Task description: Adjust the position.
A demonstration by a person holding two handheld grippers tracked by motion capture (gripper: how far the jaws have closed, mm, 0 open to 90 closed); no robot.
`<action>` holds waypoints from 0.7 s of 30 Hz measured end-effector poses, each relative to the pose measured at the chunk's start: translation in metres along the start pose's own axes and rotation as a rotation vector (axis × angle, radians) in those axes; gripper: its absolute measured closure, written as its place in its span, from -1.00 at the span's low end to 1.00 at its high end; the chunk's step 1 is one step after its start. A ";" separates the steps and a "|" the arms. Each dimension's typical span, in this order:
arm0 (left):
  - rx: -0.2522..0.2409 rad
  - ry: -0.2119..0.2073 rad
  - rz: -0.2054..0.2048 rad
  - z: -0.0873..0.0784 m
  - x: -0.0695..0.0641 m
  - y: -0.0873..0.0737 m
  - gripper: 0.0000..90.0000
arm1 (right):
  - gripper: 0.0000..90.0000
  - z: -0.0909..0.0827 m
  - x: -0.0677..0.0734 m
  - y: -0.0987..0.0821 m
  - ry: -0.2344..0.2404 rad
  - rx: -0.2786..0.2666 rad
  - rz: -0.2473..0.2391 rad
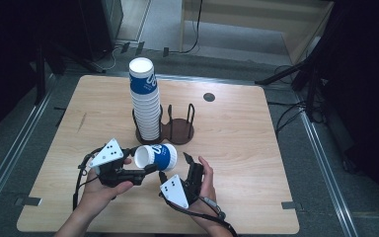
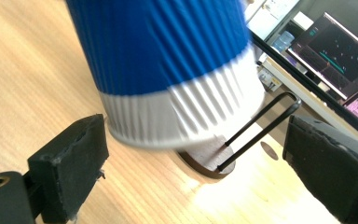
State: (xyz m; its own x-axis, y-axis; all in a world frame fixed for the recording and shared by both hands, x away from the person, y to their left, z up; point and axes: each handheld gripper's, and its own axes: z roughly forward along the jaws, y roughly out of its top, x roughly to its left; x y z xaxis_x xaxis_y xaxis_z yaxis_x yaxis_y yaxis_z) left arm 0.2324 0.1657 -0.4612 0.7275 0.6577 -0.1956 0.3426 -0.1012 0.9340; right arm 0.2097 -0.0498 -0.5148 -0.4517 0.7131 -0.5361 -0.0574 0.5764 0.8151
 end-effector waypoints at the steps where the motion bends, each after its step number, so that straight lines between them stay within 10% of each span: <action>1: -0.011 0.003 0.004 -0.001 0.002 0.000 -0.38 | -0.87 0.000 -0.001 0.000 0.000 0.001 0.007; 21: -0.209 0.062 -0.028 -0.008 0.013 -0.005 -0.38 | -0.90 0.001 -0.028 -0.002 0.030 0.030 0.318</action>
State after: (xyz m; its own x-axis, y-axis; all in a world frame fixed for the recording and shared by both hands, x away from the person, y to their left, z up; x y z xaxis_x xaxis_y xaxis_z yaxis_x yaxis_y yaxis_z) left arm 0.2350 0.1807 -0.4655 0.6793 0.7031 -0.2100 0.2272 0.0705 0.9713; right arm 0.2234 -0.0700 -0.5017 -0.4691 0.8476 -0.2479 0.1170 0.3379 0.9339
